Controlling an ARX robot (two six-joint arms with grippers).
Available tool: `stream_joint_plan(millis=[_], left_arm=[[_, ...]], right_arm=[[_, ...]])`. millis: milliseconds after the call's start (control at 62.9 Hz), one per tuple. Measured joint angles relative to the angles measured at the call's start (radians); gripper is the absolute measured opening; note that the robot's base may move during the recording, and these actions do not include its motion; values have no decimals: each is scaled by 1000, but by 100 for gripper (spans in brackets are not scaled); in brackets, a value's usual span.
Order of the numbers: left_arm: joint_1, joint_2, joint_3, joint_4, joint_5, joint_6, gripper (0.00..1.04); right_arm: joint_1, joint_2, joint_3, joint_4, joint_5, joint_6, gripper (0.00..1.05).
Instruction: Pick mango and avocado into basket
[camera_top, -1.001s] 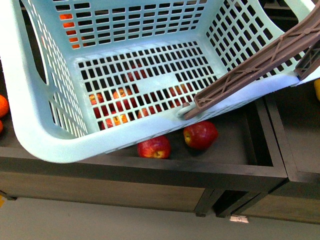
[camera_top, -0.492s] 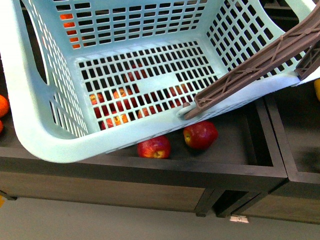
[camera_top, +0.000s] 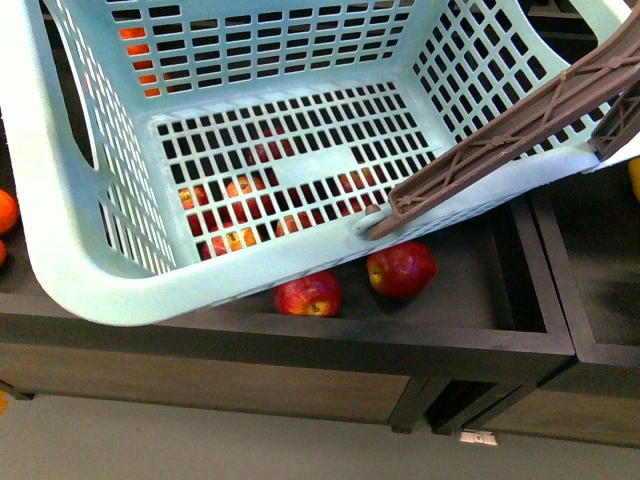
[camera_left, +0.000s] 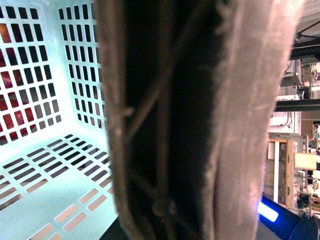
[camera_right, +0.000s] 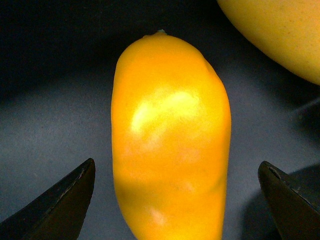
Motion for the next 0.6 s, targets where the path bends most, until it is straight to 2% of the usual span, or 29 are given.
stream_joint_plan(millis=[492, 604], left_arm=[[0, 0, 0, 0, 0, 0, 15], [0, 0, 0, 0, 0, 0, 15]], right_arm=[[7, 123, 178, -63, 4, 3, 96], [8, 129, 186, -64, 6, 3, 76]])
